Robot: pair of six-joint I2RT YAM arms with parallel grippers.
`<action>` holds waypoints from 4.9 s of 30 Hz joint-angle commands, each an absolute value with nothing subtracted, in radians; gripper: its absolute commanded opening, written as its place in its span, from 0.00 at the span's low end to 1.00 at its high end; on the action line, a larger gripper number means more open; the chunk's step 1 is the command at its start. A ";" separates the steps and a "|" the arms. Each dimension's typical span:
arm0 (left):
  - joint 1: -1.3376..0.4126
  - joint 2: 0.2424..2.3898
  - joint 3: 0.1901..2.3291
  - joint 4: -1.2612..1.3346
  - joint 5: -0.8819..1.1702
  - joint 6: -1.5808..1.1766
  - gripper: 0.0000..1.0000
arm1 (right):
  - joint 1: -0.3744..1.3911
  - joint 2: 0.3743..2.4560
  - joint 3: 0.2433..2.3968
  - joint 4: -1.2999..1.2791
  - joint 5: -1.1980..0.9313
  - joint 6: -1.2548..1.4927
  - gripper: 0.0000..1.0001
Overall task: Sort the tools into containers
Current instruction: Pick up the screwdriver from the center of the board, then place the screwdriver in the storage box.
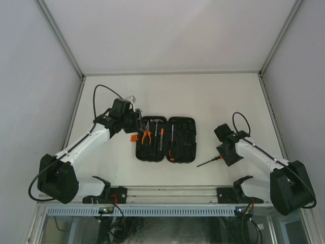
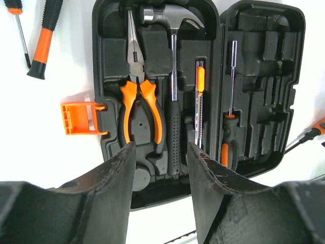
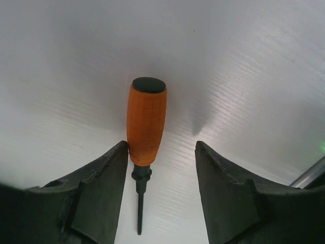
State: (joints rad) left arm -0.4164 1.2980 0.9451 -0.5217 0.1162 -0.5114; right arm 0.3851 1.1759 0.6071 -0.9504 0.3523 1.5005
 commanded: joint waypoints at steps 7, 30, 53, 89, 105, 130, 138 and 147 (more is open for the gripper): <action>-0.409 1.284 0.989 -0.506 0.128 -0.494 0.49 | 0.359 1.253 0.593 -0.844 0.362 1.490 0.45; -0.373 1.304 0.970 -0.519 0.074 -0.558 0.49 | 0.239 1.136 0.581 -0.533 0.257 0.951 0.00; -0.303 1.363 0.798 -0.328 0.131 -0.635 0.62 | 0.315 1.009 0.746 -0.264 -0.073 0.474 0.00; -0.497 1.316 0.784 -0.339 0.035 -0.702 0.62 | 0.521 1.616 1.271 -0.437 -0.184 0.162 0.00; -0.491 1.272 0.792 -0.370 0.003 -0.689 0.62 | 0.542 1.809 1.381 -0.494 -0.083 0.138 0.02; -0.491 1.270 0.774 -0.360 0.019 -0.683 0.62 | 0.548 1.970 1.474 -0.541 0.001 0.153 0.26; -0.491 1.278 0.776 -0.359 0.029 -0.677 0.62 | 0.547 1.958 1.474 -0.546 0.058 0.179 0.40; -0.491 1.282 0.777 -0.354 0.031 -0.678 0.62 | 0.539 1.914 1.467 -0.552 0.044 0.196 0.41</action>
State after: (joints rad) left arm -0.4957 1.2976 0.7673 -0.3775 0.0147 -0.6891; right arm 0.5434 1.9762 1.4357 -0.5518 0.0265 0.1761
